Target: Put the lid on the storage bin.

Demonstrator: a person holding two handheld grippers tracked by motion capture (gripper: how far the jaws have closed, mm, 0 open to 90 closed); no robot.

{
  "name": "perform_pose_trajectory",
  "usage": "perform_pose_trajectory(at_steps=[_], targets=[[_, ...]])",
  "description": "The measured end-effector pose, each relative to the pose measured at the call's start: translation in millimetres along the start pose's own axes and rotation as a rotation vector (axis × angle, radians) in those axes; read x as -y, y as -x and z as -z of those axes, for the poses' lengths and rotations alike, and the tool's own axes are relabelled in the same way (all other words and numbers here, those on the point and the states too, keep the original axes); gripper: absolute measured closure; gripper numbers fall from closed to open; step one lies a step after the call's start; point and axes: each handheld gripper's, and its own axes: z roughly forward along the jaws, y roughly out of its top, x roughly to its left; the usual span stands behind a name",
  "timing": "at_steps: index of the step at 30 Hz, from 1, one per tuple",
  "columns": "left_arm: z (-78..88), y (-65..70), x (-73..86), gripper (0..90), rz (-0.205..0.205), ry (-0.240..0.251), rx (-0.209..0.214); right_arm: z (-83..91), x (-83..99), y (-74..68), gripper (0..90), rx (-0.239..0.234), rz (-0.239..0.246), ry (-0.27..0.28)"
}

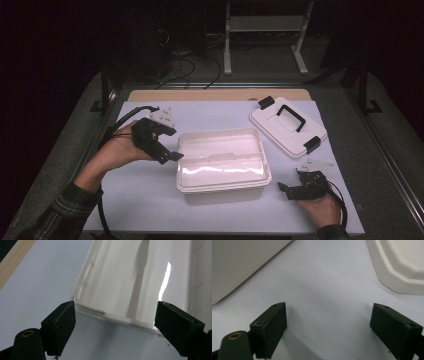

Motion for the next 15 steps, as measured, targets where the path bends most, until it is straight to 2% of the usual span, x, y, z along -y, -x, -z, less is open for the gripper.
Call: perform_pose_trajectory(at_steps=[8,15], targets=[[-3.0,-0.8,38.2,12.5,0.068,0.001,-0.052,0.4,-0.6,-0.2,13.7,-0.006,0.006,-0.004],[-23.4,4.6,76.8,8.8,0.122,0.001,-0.082,3.5,-2.7,-0.1,13.7,-0.025,0.0,0.0]])
